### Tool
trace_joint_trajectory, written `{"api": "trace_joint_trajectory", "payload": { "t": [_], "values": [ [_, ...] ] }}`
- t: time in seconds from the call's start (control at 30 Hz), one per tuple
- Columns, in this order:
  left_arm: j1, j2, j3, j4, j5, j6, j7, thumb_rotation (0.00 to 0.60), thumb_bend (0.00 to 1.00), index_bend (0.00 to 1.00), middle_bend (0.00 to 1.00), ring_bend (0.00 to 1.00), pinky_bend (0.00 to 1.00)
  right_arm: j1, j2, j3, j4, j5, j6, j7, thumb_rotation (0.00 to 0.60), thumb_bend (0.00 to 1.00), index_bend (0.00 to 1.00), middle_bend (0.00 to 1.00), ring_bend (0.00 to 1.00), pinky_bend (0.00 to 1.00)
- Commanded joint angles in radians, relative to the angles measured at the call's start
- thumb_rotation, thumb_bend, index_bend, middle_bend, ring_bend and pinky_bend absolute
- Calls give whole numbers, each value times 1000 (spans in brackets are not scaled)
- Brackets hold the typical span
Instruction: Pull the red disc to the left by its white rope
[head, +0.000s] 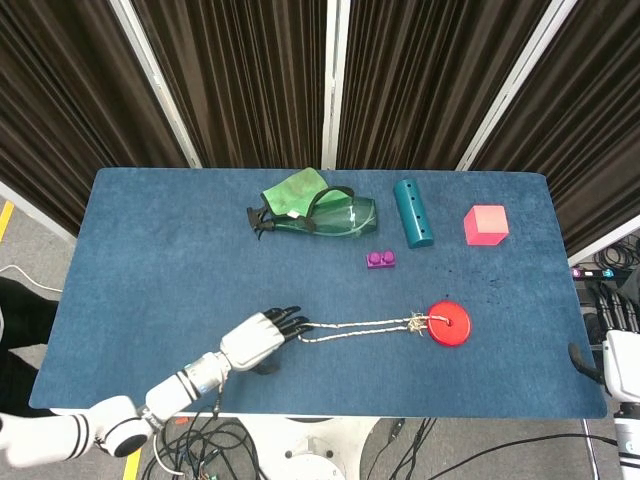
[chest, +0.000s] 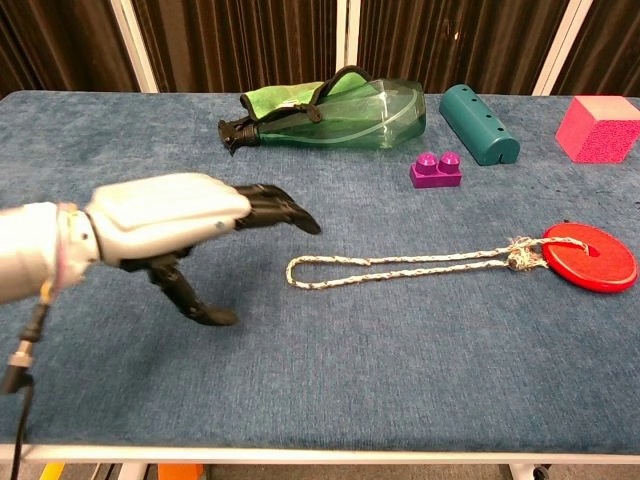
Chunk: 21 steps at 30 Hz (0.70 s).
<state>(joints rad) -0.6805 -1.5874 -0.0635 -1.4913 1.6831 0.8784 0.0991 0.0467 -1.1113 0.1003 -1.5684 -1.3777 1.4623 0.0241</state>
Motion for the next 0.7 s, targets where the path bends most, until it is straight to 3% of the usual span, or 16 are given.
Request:
{"api": "trace_joint_trajectory", "payload": {
  "t": [0.03,0.3,0.4,0.57,0.7],
  "values": [
    [-22,-26,7,28,-15,-23,-8,600,204,137,135,43,225,-2,-2,1,8,2,-1,8,600,237,0,0,0,0],
    [-54,-62,34,101,-49,-61,-2,600,204,136,153,44,225,-7,-5,4,26,4,0,29,600,237,0,0,0,0],
    [-55,-58,43,105,-53,-54,12,600,204,136,202,43,225,-7,-6,4,28,3,0,31,600,237,0,0,0,0],
    [-54,-38,57,86,-58,-38,31,600,204,136,359,45,225,-6,-10,5,29,1,0,28,600,237,0,0,0,0],
    [-55,-16,62,64,-72,-37,65,600,204,137,576,119,227,-5,-11,6,24,-3,1,20,600,237,0,0,0,0]
  ]
}}
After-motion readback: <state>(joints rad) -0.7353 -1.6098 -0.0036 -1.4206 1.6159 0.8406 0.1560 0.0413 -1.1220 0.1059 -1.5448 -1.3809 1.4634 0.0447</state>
